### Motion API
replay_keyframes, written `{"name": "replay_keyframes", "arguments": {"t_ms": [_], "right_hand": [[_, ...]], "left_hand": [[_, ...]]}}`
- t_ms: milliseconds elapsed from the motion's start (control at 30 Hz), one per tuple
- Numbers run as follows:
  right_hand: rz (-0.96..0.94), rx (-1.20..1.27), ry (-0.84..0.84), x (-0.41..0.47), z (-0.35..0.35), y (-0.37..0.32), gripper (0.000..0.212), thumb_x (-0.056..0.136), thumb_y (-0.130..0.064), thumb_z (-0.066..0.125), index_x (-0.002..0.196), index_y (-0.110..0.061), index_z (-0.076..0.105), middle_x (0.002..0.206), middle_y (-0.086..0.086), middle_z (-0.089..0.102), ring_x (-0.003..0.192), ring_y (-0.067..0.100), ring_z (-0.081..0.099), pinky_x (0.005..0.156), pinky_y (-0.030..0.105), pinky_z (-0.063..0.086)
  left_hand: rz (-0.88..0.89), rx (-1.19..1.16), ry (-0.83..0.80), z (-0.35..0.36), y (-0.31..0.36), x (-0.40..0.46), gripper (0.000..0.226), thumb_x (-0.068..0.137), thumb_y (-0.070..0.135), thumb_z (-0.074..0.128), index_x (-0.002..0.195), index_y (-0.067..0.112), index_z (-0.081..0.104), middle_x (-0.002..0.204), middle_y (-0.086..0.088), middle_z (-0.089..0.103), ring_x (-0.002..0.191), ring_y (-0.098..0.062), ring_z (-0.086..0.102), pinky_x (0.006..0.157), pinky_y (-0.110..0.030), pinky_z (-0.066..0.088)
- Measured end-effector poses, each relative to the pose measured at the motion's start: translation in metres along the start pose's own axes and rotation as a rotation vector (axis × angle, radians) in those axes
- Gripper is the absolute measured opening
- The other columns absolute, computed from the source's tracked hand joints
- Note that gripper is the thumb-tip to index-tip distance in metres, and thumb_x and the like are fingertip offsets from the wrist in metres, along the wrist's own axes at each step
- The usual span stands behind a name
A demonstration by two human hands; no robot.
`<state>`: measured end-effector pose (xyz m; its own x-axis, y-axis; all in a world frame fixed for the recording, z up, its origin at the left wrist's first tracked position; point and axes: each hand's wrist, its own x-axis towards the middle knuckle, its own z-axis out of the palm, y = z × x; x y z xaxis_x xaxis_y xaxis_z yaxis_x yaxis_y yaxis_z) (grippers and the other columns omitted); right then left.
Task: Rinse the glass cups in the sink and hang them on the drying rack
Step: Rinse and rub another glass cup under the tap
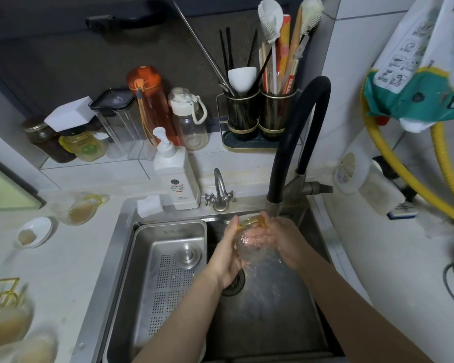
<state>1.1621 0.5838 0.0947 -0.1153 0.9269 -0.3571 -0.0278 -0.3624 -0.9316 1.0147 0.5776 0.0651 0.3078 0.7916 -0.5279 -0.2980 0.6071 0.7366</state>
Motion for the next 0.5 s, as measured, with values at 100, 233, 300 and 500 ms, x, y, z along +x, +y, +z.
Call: {"name": "replay_keyframes", "arguments": {"t_ms": [100,233,300,500], "right_hand": [[0.009,0.139,-0.215,-0.006,0.006,0.003,0.033,0.099,-0.027,0.041,0.11,-0.012,0.067,0.108,0.012,0.071,0.103,0.029,0.067,0.09,0.044,0.053],[-0.021,0.139,-0.212,-0.009,0.009,0.003,0.028,0.099,-0.019,0.043,0.111,-0.008,0.065,0.105,0.012,0.072,0.1,0.027,0.068,0.084,0.035,0.056],[-0.019,0.093,-0.138,-0.005,0.01,0.006,0.032,0.099,-0.024,0.044,0.116,-0.004,0.063,0.107,0.014,0.072,0.101,0.028,0.068,0.087,0.035,0.056],[-0.038,-0.08,-0.247,-0.01,0.008,0.011,0.026,0.09,-0.036,0.058,0.109,-0.021,0.069,0.11,0.005,0.071,0.107,0.022,0.066,0.102,0.048,0.045]], "left_hand": [[-0.038,0.105,0.07,-0.001,0.011,0.001,0.079,0.083,0.079,0.029,0.113,0.018,0.067,0.109,-0.013,0.072,0.108,-0.031,0.066,0.098,-0.049,0.049],[0.018,0.172,0.069,-0.001,0.01,-0.004,0.079,0.083,0.08,0.024,0.13,0.024,0.055,0.12,-0.006,0.068,0.111,-0.023,0.065,0.1,-0.046,0.047],[0.108,0.241,0.076,-0.002,-0.001,-0.005,0.078,0.078,0.079,0.044,0.143,0.036,0.035,0.137,0.001,0.055,0.125,-0.018,0.052,0.106,-0.043,0.037],[0.033,0.26,0.145,0.003,0.009,-0.005,0.067,0.075,0.07,0.058,0.118,0.02,0.062,0.113,-0.011,0.07,0.099,-0.023,0.07,0.074,-0.036,0.057]]}}
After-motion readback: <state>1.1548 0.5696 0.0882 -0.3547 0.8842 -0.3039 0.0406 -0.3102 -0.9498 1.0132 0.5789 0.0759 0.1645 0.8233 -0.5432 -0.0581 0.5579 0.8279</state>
